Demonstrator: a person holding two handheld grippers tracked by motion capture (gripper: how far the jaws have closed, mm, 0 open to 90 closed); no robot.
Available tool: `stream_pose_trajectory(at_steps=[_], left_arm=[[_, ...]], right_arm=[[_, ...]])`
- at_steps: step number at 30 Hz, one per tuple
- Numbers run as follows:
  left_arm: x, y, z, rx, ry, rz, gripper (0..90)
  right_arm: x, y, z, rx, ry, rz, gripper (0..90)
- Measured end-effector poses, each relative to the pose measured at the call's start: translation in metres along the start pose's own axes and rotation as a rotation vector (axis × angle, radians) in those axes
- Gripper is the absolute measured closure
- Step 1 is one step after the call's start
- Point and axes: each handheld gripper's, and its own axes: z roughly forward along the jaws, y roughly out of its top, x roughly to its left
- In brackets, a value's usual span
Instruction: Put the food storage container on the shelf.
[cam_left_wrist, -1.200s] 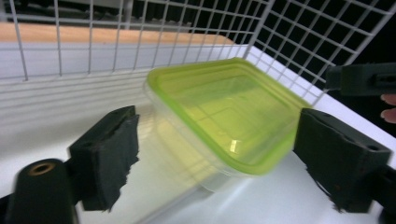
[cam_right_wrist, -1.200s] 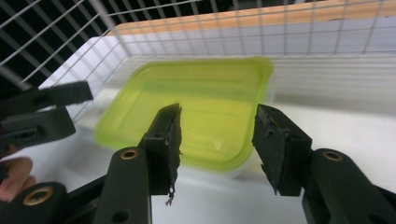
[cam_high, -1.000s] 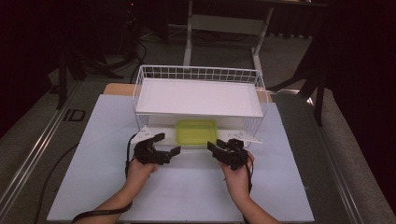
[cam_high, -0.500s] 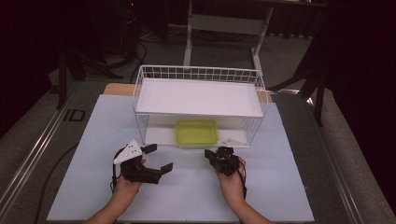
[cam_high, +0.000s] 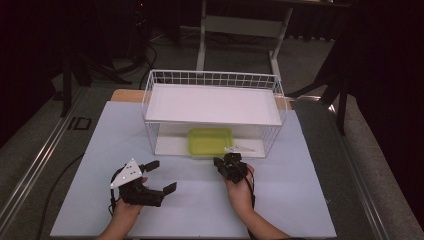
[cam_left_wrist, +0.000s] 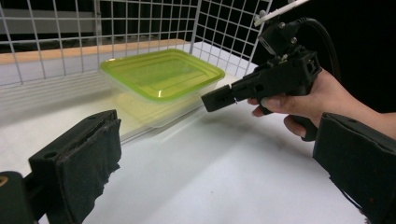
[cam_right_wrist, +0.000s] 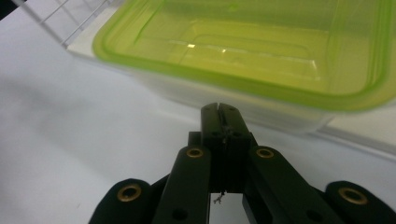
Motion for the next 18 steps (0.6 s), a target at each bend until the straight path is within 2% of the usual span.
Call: stream_pose_trajectory(at_steps=[3,10,18], left_arm=[[0.002,-0.001,0.0,0.002,0.007,0.01,2.0],[0.003,-0.003,0.001,-0.001,0.01,0.003,2.0],[0.001,-0.007,0.006,0.019,-0.004,0.01,2.0]], right_arm=[[0.001,0.003,0.005,-0.006,-0.004,0.002,90.0],[0.002,0.011,0.017,-0.024,-0.014,0.004,90.0],[-0.002,0.017,0.032,-0.035,-0.032,0.027,90.0]])
